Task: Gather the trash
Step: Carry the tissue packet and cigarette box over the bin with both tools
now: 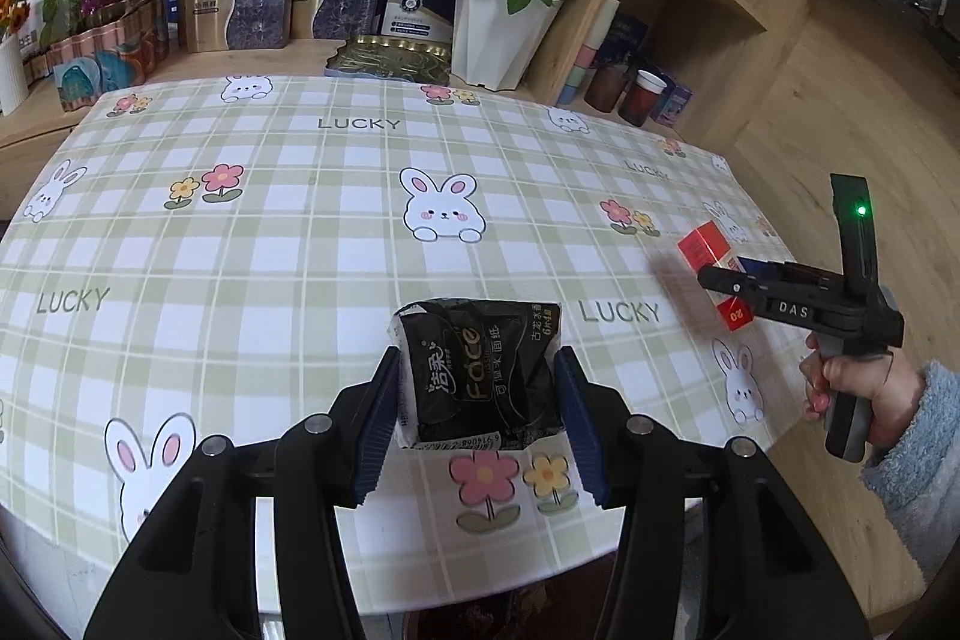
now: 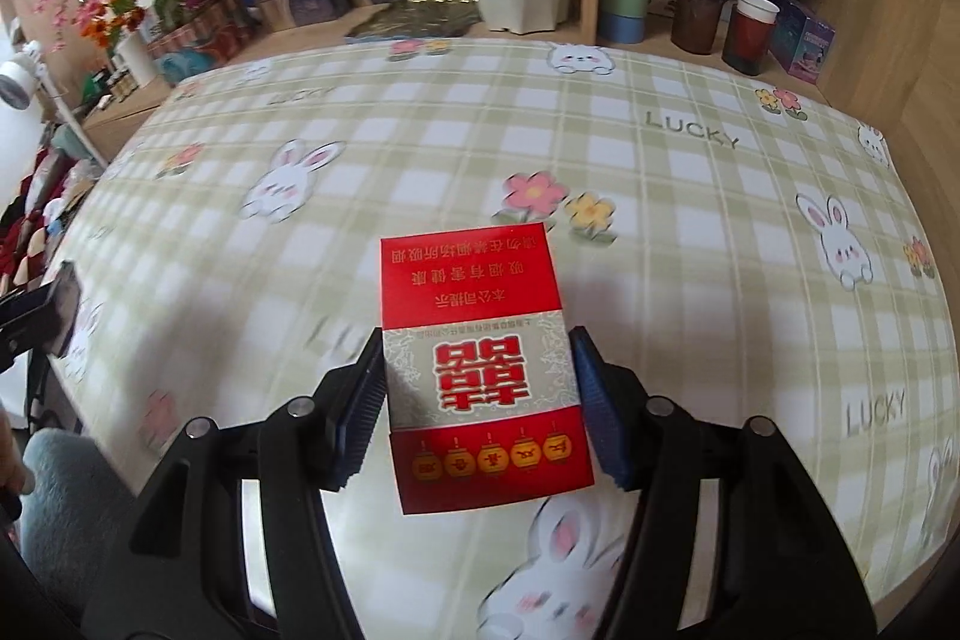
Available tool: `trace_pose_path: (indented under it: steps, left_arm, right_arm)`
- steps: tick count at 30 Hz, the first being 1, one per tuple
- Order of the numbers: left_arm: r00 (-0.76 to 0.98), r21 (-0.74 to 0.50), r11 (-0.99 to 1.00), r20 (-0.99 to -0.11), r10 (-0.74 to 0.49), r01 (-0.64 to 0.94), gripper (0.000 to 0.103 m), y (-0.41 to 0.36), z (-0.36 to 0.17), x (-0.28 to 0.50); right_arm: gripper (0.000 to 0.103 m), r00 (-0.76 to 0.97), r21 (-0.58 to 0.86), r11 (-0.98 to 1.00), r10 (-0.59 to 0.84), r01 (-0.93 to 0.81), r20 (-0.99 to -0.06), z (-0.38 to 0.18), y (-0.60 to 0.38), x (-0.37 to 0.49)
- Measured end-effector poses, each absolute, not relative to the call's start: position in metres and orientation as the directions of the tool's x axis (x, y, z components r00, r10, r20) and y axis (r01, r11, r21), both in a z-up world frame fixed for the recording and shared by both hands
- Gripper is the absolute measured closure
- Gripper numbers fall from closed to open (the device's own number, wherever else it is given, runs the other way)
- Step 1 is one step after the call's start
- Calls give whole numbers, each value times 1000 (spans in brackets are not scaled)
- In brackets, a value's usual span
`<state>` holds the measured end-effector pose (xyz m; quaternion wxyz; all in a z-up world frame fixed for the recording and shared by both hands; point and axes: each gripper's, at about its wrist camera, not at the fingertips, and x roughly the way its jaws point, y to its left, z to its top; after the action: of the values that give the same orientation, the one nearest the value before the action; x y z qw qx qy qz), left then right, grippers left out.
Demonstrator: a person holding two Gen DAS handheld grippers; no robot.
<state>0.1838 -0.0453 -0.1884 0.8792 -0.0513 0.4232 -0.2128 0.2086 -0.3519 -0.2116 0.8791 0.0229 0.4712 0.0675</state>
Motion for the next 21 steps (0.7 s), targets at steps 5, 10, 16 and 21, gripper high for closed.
trace_pose_path:
  steps: [5, 10, 16, 21]
  left_arm:
    - [541, -267, 892, -719, -436, 365, 53, -39, -182, 152]
    - [537, -262, 881, -713, -452, 393, 53, -31, -175, 120]
    - [533, -265, 866, -700, -475, 424, 53, -22, -172, 81]
    - [523, -263, 866, -710, -473, 426, 53, -16, -178, 63]
  right_arm:
    - [43, 564, 159, 981, 193, -110, -803, -204, -328, 153]
    - [43, 557, 221, 966, 258, -133, -790, -207, -302, 96]
    - [43, 514, 290, 943, 331, -161, -792, -226, -272, 36]
    - [43, 433, 332, 928, 374, -172, -820, -256, -248, 12]
